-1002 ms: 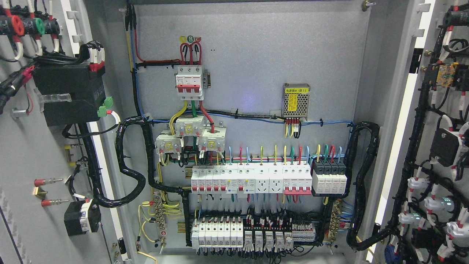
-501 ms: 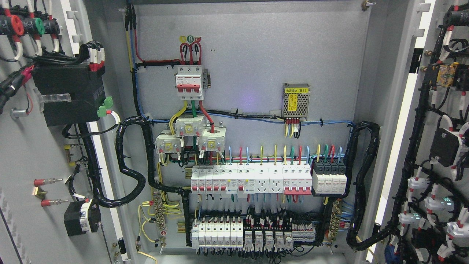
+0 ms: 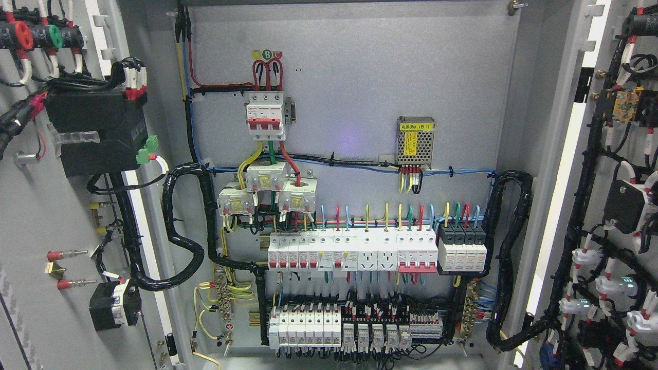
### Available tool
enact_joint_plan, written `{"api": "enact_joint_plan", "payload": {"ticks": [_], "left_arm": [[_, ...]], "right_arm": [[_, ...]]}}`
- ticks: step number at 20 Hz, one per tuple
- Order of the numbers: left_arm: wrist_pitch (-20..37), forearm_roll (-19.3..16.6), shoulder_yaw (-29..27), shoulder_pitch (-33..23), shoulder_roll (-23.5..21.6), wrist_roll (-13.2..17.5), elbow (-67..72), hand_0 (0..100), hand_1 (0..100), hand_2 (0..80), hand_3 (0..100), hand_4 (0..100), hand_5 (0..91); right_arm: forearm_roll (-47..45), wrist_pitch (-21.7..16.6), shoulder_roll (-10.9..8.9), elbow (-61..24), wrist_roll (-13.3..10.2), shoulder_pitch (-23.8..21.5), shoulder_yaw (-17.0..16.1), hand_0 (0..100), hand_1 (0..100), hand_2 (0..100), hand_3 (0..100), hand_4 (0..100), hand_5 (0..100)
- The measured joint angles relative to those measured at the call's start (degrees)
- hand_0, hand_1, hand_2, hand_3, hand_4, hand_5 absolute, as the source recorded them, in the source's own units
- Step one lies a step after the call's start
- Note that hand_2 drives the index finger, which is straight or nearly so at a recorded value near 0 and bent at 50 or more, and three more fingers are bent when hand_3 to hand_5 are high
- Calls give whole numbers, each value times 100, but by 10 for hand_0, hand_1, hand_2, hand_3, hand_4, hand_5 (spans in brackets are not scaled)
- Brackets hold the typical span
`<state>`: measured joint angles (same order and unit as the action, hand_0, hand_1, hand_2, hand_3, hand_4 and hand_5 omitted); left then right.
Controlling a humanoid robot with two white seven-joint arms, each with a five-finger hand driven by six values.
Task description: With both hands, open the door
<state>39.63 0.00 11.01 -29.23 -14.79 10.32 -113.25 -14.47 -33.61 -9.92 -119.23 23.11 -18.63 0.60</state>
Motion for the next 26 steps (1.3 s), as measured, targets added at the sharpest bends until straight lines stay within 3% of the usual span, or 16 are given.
{"api": "enact_joint_plan", "payload": {"ticks": [6, 13, 26], "left_arm": [[397, 0, -152, 210, 195, -47, -100, 0, 0, 0, 0, 42, 0], [459, 0, -347, 457, 352, -85, -163, 0, 0, 0, 0, 42, 0], [464, 442, -776, 804, 450, -205, -195, 0, 0, 0, 0, 42, 0]], "right_arm": [[-104, 122, -56, -18, -161, 68, -26, 0, 0, 0, 0, 0, 0], [-334, 247, -183, -28, -197, 91, -42, 0, 0, 0, 0, 0, 0], [-713, 352, -498, -27, -204, 139, -79, 0, 0, 0, 0, 0, 0]]}}
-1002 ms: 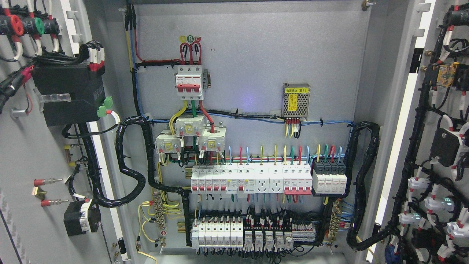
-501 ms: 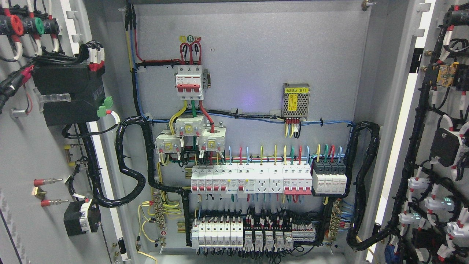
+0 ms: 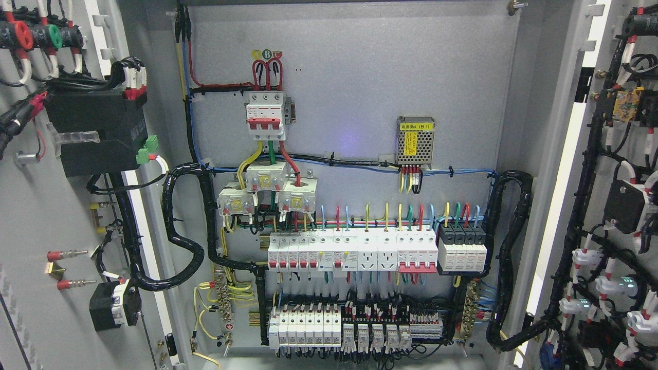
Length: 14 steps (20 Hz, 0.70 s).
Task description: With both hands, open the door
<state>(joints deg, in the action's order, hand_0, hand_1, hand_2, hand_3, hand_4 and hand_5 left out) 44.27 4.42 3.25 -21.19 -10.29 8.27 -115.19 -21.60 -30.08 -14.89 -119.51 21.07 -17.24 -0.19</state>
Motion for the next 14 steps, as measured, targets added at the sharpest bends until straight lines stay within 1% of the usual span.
{"api": "enact_joint_plan", "payload": {"ticks": [6, 14], "left_arm": [[0, 155, -134, 41, -18, -5, -5, 0, 0, 0, 0, 41, 0], [0, 394, -280, 58, -75, -9, -5, 0, 0, 0, 0, 41, 0]], "right_arm": [[-121, -49, -135, 5, -8, 5, -78, 0, 0, 0, 0, 0, 0], [-316, -294, -219, 25, 22, -20, -137, 0, 0, 0, 0, 0, 0]]}}
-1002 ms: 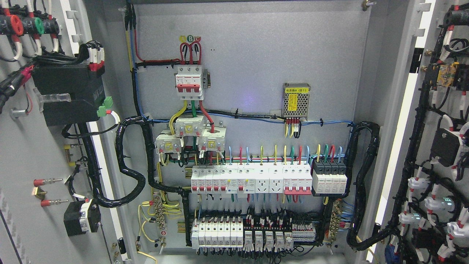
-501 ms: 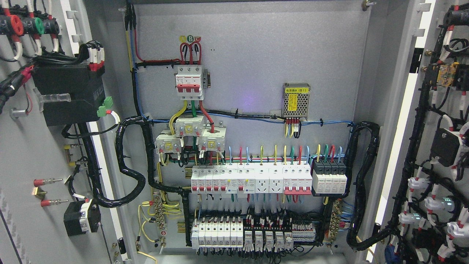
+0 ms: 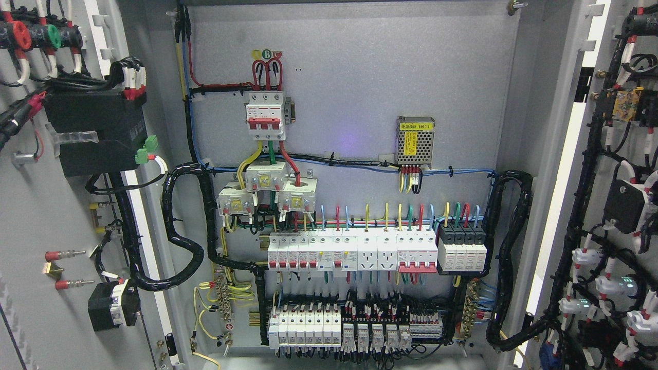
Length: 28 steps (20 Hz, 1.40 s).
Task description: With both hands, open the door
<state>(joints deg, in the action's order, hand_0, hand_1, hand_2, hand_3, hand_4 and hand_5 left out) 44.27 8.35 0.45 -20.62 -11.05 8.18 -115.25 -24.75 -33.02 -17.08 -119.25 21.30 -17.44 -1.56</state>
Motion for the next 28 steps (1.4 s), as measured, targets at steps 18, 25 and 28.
{"api": "enact_joint_plan", "payload": {"ticks": [18, 25, 28], "left_arm": [[0, 958, -677, -58, -335, 0, 52, 0, 0, 0, 0, 42, 0], [0, 1217, -928, -100, -454, 0, 107, 0, 0, 0, 0, 42, 0], [0, 1312, -1038, -108, -507, -9, 157, 0, 0, 0, 0, 42, 0]], "right_arm": [[-309, -35, -83, 172, 38, 29, -48, 0, 0, 0, 0, 0, 0], [-514, -35, -94, 235, 39, 71, -79, 0, 0, 0, 0, 0, 0], [-612, -35, -98, 255, 40, 79, -110, 0, 0, 0, 0, 0, 0]]}}
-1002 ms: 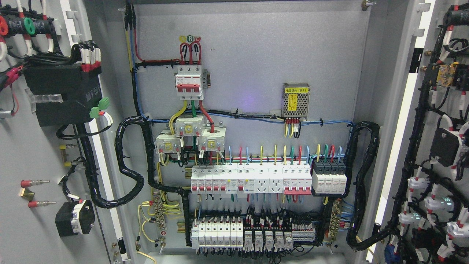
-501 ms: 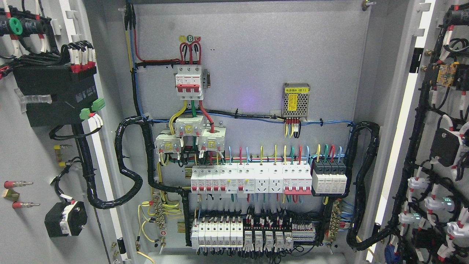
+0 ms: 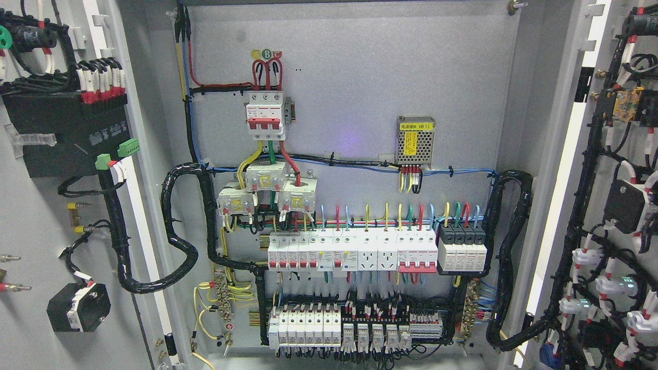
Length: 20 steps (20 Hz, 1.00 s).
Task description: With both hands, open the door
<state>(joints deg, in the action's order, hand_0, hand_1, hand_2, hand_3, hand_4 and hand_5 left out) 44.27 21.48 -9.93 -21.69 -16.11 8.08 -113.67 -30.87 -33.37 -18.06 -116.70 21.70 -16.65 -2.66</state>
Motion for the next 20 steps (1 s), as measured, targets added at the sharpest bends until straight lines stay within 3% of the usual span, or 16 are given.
{"api": "enact_joint_plan", "payload": {"ticks": [20], "left_arm": [[0, 758, -649, 2, -563, 28, 697, 0, 0, 0, 0, 42, 0]], "right_arm": [[-275, -452, -29, 281, 4, 150, -96, 0, 0, 0, 0, 0, 0]]}}
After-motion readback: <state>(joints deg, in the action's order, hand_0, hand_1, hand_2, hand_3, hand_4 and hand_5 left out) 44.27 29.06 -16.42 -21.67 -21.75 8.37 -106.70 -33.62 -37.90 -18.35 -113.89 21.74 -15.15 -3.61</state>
